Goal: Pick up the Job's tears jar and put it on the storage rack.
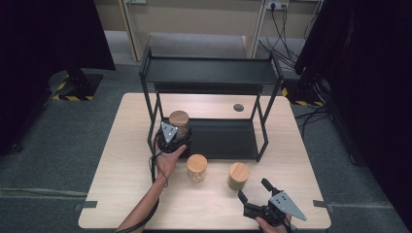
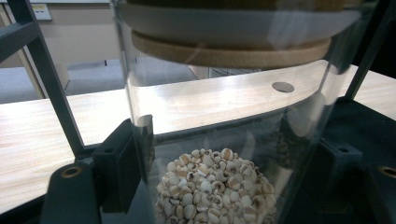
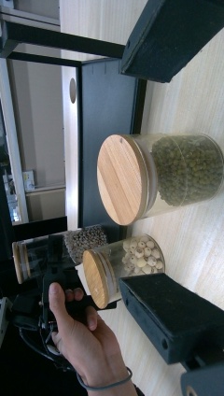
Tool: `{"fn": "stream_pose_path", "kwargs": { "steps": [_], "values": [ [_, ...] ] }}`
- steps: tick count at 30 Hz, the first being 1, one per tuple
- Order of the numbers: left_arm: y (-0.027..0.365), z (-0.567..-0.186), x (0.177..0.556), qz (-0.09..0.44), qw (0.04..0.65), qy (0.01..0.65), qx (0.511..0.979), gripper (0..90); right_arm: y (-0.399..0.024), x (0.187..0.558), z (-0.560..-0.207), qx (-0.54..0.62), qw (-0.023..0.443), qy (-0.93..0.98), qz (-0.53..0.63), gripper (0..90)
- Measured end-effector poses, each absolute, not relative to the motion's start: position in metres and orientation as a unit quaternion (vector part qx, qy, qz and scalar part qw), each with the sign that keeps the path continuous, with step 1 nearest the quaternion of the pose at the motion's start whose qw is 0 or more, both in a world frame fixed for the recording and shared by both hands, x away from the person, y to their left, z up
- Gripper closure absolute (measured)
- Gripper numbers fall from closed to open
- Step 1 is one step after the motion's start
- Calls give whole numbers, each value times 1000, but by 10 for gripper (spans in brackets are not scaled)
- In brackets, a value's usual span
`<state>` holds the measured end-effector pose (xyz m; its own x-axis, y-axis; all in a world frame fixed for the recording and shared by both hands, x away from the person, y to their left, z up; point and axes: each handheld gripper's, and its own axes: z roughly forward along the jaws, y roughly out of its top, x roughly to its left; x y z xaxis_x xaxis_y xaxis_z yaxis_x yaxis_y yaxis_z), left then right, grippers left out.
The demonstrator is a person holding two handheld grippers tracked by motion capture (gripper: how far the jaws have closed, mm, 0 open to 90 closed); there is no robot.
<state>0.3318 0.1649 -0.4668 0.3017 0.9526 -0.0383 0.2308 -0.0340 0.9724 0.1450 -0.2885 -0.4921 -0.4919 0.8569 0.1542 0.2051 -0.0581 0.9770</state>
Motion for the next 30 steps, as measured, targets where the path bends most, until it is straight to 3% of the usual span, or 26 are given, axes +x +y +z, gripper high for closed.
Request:
{"fn": "stream_pose_path", "kwargs": {
  "steps": [4, 6, 11, 30],
  "values": [
    [164, -468, 331, 350, 511, 482, 620, 219, -289, 144, -492, 422, 276, 628, 593, 18],
    [163, -467, 329, 351, 509, 484, 620, 125, -289, 144, -492, 421, 276, 627, 594, 18],
    [159, -462, 319, 359, 499, 484, 623, 48, -289, 144, -492, 420, 275, 628, 595, 18],
    [157, -445, 289, 351, 503, 469, 636, 21, -288, 143, -492, 418, 275, 627, 597, 18]
  ]
}}
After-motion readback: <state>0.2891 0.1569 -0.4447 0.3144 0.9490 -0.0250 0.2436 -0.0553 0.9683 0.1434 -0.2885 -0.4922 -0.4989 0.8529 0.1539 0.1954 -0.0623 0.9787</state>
